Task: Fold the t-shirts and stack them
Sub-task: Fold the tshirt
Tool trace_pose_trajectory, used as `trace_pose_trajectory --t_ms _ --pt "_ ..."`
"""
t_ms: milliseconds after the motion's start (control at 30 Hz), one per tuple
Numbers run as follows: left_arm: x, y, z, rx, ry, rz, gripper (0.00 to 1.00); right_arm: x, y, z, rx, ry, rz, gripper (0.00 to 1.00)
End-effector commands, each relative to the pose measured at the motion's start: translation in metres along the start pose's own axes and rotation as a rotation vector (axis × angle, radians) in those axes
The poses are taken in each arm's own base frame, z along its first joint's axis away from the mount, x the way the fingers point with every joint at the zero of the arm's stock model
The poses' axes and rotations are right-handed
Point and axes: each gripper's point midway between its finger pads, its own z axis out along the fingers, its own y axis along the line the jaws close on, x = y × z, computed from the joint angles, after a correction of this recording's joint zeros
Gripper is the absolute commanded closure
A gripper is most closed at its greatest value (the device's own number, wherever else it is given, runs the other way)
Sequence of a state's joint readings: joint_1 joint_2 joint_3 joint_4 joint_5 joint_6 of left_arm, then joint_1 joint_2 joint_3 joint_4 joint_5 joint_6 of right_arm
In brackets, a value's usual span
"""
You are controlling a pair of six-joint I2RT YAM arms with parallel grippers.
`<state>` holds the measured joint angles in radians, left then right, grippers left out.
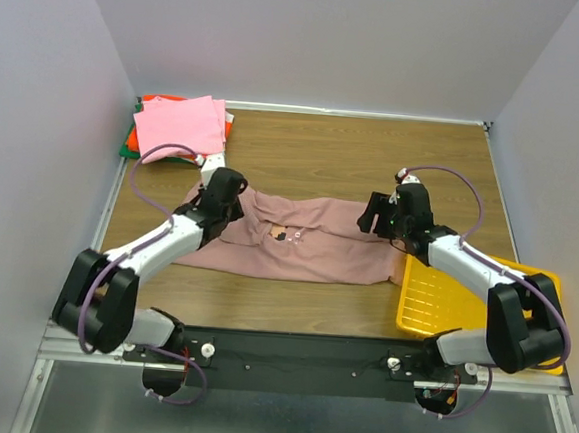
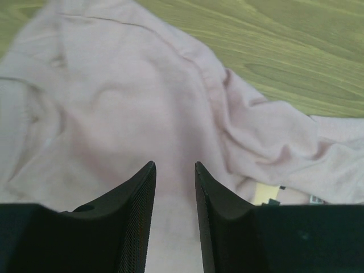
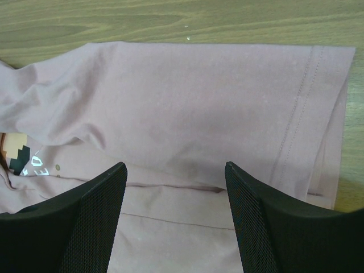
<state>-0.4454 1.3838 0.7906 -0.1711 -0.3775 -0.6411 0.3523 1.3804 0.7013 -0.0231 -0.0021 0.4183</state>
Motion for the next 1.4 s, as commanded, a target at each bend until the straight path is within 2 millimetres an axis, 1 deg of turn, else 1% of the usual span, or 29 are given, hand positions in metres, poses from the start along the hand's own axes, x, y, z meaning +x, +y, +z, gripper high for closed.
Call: trace_pose_trajectory --t_ms 0,33,67,133,167,200,267,367,500,767,867,967,1067,1100,1133,1233,1267,1300,1333,1367 --pt "-0.008 0.046 -0.01 -0.09 -0.071 -0.087 0.57 0.004 0.002 0.003 -0.021 0.015 -0.01 0.23" --pt "-0.007 0.054 -0.009 -0.098 -0.07 -0.104 0.57 0.004 0.003 0.004 -0.022 0.017 -0.01 0.23" --pt "0.0 0.071 -0.006 -0.127 -0.056 -0.125 0.57 0.005 0.003 0.004 -0.022 0.019 -0.013 0.23" --pt "0.0 0.078 -0.007 -0.127 -0.065 -0.153 0.57 0.005 0.002 0.004 -0.02 0.019 -0.011 0.23" --pt "0.007 0.081 -0.008 -0.128 -0.055 -0.156 0.57 0.006 0.002 0.004 -0.021 0.02 -0.012 0.23" --pt "0.006 0.081 -0.009 -0.118 -0.062 -0.163 0.57 0.006 0.002 0.004 -0.019 0.021 -0.013 0.23" --pt "0.014 0.084 -0.01 -0.115 -0.049 -0.173 0.57 0.005 0.001 0.003 -0.018 0.017 -0.013 0.23" --pt "0.019 0.086 -0.006 -0.115 -0.032 -0.17 0.57 0.005 0.002 0.002 -0.021 0.015 -0.011 0.23" --pt "0.027 0.081 0.006 -0.089 0.001 -0.155 0.58 0.005 0.001 0.002 -0.019 0.015 -0.013 0.23" --pt "0.025 0.066 0.02 -0.042 0.029 -0.135 0.6 0.004 0.001 0.0 -0.012 0.006 -0.015 0.23" --pt "0.019 0.058 0.025 -0.015 0.019 -0.136 0.61 0.003 0.0 0.0 -0.012 0.004 -0.015 0.23" --pt "0.021 0.057 0.028 -0.009 0.029 -0.134 0.61 0.003 0.0 0.0 -0.007 0.003 -0.015 0.23" --pt "0.023 0.055 0.03 0.002 0.032 -0.13 0.64 0.004 -0.001 0.001 -0.005 0.008 -0.015 0.23" --pt "0.024 0.054 0.031 0.005 0.032 -0.126 0.66 0.003 -0.001 0.001 -0.005 0.006 -0.015 0.23" --pt "0.025 0.054 0.033 0.004 0.038 -0.122 0.73 0.004 -0.001 0.002 -0.004 0.01 -0.015 0.23" --pt "0.031 0.054 0.037 0.004 0.056 -0.114 0.75 0.005 -0.002 0.002 -0.001 0.013 -0.015 0.23" --pt "0.031 0.054 0.037 0.005 0.058 -0.112 0.77 0.004 -0.002 0.002 0.0 0.011 -0.015 0.23" --pt "0.032 0.054 0.037 0.006 0.062 -0.108 0.87 0.005 -0.002 0.002 0.002 0.011 -0.015 0.23" --pt "0.03 0.055 0.036 0.003 0.057 -0.11 0.89 0.005 -0.002 0.002 0.002 0.011 -0.015 0.23" --pt "0.032 0.056 0.036 -0.003 0.064 -0.108 1.0 0.005 -0.002 0.003 0.002 0.013 -0.015 0.23"
